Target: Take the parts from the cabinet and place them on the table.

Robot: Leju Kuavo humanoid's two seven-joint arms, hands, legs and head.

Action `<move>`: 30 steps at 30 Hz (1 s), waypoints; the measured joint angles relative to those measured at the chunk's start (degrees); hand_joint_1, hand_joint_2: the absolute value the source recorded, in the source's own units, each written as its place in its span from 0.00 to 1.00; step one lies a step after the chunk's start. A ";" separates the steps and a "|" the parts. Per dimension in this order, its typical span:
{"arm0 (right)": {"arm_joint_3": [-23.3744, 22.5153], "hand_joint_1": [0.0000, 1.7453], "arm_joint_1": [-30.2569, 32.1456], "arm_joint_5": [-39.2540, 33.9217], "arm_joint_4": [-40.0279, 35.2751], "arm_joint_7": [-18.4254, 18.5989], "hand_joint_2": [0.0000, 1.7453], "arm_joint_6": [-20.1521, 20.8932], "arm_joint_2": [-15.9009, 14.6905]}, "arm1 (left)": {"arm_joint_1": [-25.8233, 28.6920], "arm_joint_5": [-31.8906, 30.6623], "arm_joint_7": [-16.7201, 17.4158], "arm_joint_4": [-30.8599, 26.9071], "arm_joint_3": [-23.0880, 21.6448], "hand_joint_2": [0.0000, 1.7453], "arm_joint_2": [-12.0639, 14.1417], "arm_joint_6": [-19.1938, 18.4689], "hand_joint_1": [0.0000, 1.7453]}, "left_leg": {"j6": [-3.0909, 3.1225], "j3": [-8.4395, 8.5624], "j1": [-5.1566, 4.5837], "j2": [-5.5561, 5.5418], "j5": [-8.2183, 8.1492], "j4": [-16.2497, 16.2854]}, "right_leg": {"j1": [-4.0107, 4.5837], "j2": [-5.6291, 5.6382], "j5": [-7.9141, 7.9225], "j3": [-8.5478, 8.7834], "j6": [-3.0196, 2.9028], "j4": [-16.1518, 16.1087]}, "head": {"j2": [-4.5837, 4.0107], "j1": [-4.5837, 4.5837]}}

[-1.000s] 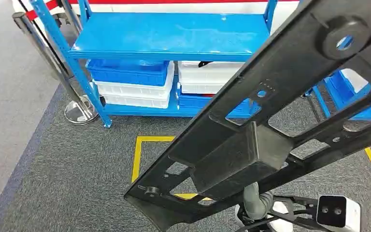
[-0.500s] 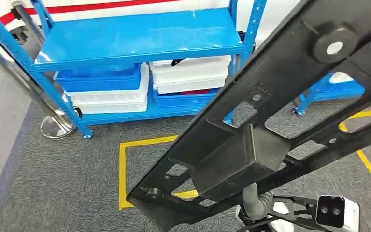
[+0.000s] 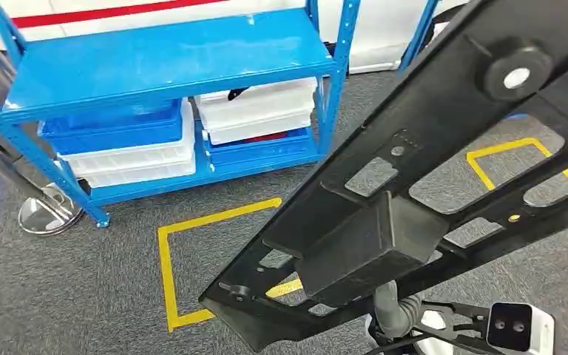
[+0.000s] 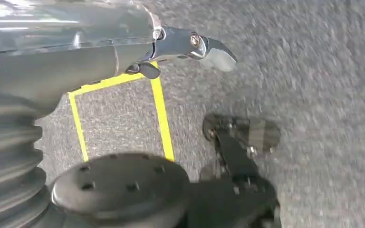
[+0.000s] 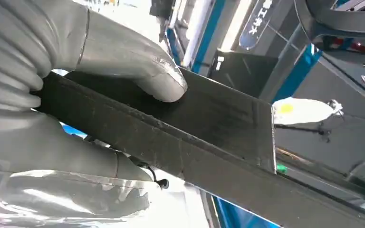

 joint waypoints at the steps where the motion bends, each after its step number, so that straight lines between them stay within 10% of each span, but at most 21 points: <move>1: -0.20 1.00 -0.05 0.41 -0.07 0.00 1.00 0.00 0.02 | -0.08 -0.04 0.00 0.00 -0.13 1.00 0.00 0.00 0.00 | -0.16 0.08 -0.11 0.37 -0.10 0.02 | 0.49 -2.45 -0.28 1.91 -0.56 -3.87 | 0.00 0.00; 6: -0.85 1.00 0.31 2.00 -0.72 -0.02 1.00 -1.22 0.35 | -0.32 -0.63 0.04 0.00 -0.63 1.00 0.04 -0.13 0.00 | -1.57 0.29 -0.62 2.39 -0.52 0.19 | 0.79 -0.77 0.40 1.83 -2.00 -5.14 | 0.00 -0.04; 9: -0.90 1.00 0.67 2.71 -1.71 -0.13 1.00 -1.79 0.85 | -0.40 -0.76 0.11 0.00 -1.07 1.00 0.24 -0.17 0.00 | -2.31 -3.10 -0.03 -2.37 -6.39 8.54 | 0.30 0.40 0.78 1.76 -2.58 -5.30 | 0.00 -0.09; 12: -1.07 1.00 2.14 3.65 -2.51 -0.15 1.00 -2.08 0.96 | -0.18 -0.59 0.13 0.02 -1.33 1.00 0.39 -0.22 0.00 | -2.64 -7.57 0.14 -2.89 -9.54 18.68 | 0.29 2.15 0.83 1.57 -2.63 -5.03 | 0.00 -0.09; 15: -1.25 1.00 3.24 4.68 -3.82 -0.15 1.00 -1.84 1.33 | -0.28 -0.29 -0.17 0.09 -1.46 1.00 0.87 -0.35 0.00 | -2.53 -2.31 0.51 -3.71 -2.34 7.43 | 0.26 4.27 0.85 1.66 -2.54 -4.64 | 0.00 -0.09; 17: -1.38 1.00 3.59 4.85 -4.46 -0.20 1.00 -1.44 1.84 | -0.27 0.04 -0.48 0.13 -1.49 1.00 1.09 -0.37 0.00 | -2.22 0.43 0.74 -7.99 -1.22 1.18 | 0.59 5.38 0.93 1.25 -1.92 -4.24 | 0.00 -0.07; 21: -2.82 1.00 5.03 5.33 -5.79 -0.20 1.00 0.68 2.45 | -0.44 -0.02 -1.25 0.13 -1.62 1.00 1.27 -0.61 0.00 | -0.98 0.47 0.64 -6.11 -0.73 0.41 | 0.28 7.55 1.97 0.35 -0.20 -4.49 | -0.02 0.00; 24: -4.02 1.00 5.33 5.64 -6.58 -0.20 1.00 1.90 2.78 | -0.62 -0.31 -1.81 0.15 -1.92 1.00 1.44 -0.76 0.00 | 0.14 0.28 0.64 -4.00 -0.12 -0.06 | 0.32 2.03 -2.85 -2.61 0.07 1.99 | 0.00 0.48; 27: -4.52 1.00 6.05 5.46 -6.56 -0.20 1.00 2.32 2.86 | -0.48 -0.39 -1.84 0.17 -2.08 1.00 1.57 -0.87 0.00 | 0.25 -0.04 0.26 -1.74 -0.09 0.01 | -0.05 1.25 -7.39 -7.59 0.41 13.62 | 0.00 0.48; 30: -4.59 1.00 6.29 4.44 -6.06 -0.15 1.00 3.30 2.84 | -0.70 0.33 -1.12 0.17 -2.12 1.00 1.55 -0.85 0.00 | 0.20 0.07 0.02 0.02 -0.13 0.03 | -0.08 0.60 -2.23 -2.13 0.00 4.65 | 0.00 0.48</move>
